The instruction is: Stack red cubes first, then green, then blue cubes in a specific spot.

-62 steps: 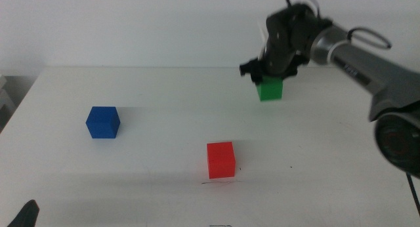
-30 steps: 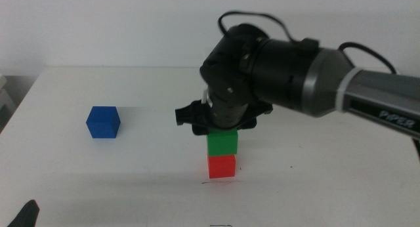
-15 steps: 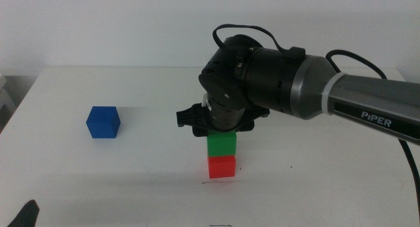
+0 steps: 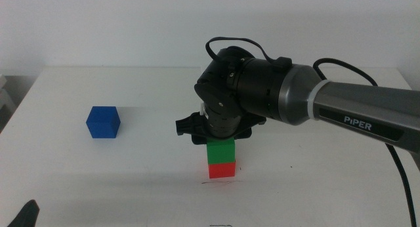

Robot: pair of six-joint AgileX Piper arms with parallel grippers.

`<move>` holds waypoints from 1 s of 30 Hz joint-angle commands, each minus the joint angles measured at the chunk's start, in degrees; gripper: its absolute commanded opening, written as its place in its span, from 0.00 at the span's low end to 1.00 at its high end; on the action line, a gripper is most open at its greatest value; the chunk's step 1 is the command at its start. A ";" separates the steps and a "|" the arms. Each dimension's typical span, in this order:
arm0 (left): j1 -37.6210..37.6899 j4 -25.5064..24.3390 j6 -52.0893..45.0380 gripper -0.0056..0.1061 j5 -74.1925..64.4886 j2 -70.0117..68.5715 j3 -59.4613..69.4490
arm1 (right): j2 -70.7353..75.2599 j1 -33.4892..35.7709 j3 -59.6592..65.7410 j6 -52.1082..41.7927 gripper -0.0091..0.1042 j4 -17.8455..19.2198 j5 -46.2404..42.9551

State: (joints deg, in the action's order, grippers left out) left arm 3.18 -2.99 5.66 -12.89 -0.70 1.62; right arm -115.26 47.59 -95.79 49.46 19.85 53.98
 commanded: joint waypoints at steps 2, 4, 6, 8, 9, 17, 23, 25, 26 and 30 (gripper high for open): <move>0.15 0.60 0.18 0.89 4.34 -1.43 -0.09 | 3.00 -0.58 -1.40 -0.14 0.07 2.12 -0.97; 0.15 0.60 0.18 0.89 4.34 -1.43 -0.09 | 2.93 -0.58 -1.40 -0.14 0.07 2.12 -0.97; 0.15 0.60 0.18 0.89 4.34 -1.43 -0.09 | 2.88 -0.58 -1.40 0.10 0.11 2.09 -0.91; 0.15 0.60 0.18 0.89 4.34 -1.43 -0.09 | 2.88 -0.58 -1.40 0.13 0.60 2.15 -1.35; 0.15 0.60 0.18 0.89 4.34 -1.43 -0.09 | 2.88 -0.64 -1.40 0.13 0.65 2.15 -1.35; 0.15 0.60 0.18 0.89 4.34 -1.43 -0.09 | 5.85 -1.34 -1.55 -1.26 0.90 0.97 0.72; 0.15 0.60 0.18 0.89 4.34 -1.43 -0.09 | 19.53 -2.14 2.95 -17.43 0.90 -7.05 2.06; 0.15 0.60 0.18 0.89 4.34 -1.43 -0.09 | 27.10 -2.20 8.84 -25.37 0.90 -10.61 -0.22; 0.15 0.60 0.18 0.89 4.34 -1.43 -0.09 | 30.98 -2.20 12.10 -29.29 0.90 -12.37 -1.68; 0.15 0.60 0.18 0.89 4.34 -1.43 -0.09 | 52.68 -2.20 29.33 -52.68 0.90 -25.33 -8.32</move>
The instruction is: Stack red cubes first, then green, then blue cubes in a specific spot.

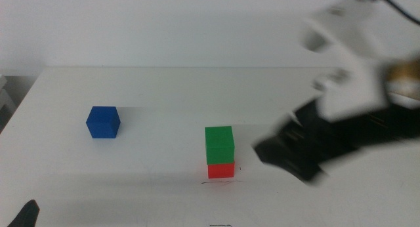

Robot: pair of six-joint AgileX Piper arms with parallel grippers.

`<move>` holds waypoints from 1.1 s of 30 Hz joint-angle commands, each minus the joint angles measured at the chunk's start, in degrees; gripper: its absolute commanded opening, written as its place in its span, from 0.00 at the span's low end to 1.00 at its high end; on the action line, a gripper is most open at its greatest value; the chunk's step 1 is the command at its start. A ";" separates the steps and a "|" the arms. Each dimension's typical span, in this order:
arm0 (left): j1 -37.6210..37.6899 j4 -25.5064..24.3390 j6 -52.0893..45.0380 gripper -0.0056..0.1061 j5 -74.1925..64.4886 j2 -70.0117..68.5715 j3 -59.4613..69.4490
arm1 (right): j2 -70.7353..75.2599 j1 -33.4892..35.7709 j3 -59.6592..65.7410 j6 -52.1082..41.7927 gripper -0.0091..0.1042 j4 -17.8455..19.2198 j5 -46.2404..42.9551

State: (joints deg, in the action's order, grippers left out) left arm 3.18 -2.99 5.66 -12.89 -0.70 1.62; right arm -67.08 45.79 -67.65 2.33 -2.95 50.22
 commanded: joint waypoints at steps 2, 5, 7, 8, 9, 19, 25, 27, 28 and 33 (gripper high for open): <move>0.15 0.60 0.18 0.89 4.34 -1.43 -0.09 | 9.68 -0.40 4.70 -5.98 0.90 -2.42 -6.51; 0.15 0.60 0.18 0.89 4.34 -1.43 -0.09 | 15.27 -0.40 7.94 -2.33 0.90 1.50 -8.21; 0.15 0.60 0.18 0.89 4.34 -1.43 -0.09 | 18.16 -0.40 9.30 0.20 0.90 6.09 -8.23; 0.15 0.60 0.18 0.89 4.34 -1.43 -0.09 | 19.52 -0.40 9.90 1.55 0.90 7.97 -8.09; 0.15 0.60 0.18 0.89 4.34 -1.43 -0.09 | 20.72 -0.40 10.39 2.56 0.90 8.97 -8.10; 0.15 0.60 0.18 0.89 4.34 -1.43 -0.09 | 24.85 -0.46 11.27 3.48 0.90 11.66 -7.90; 0.15 0.60 0.18 0.89 4.34 -1.43 -0.09 | 24.85 -3.12 11.27 3.55 0.90 11.72 -8.18; 0.15 0.60 0.18 0.89 4.34 -1.43 -0.09 | 24.85 -4.04 11.27 3.49 0.90 11.72 -8.19; 0.15 0.60 0.18 0.89 4.34 -1.43 -0.09 | 24.85 -4.34 11.27 3.39 0.90 11.72 -8.25; 0.15 0.60 0.18 0.89 4.34 -1.43 -0.09 | 24.85 -4.37 11.27 3.27 0.90 13.13 -8.24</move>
State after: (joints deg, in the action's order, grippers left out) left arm 3.18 -2.99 5.66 -12.89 -0.70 1.62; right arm -42.51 41.91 -55.03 6.14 8.37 46.20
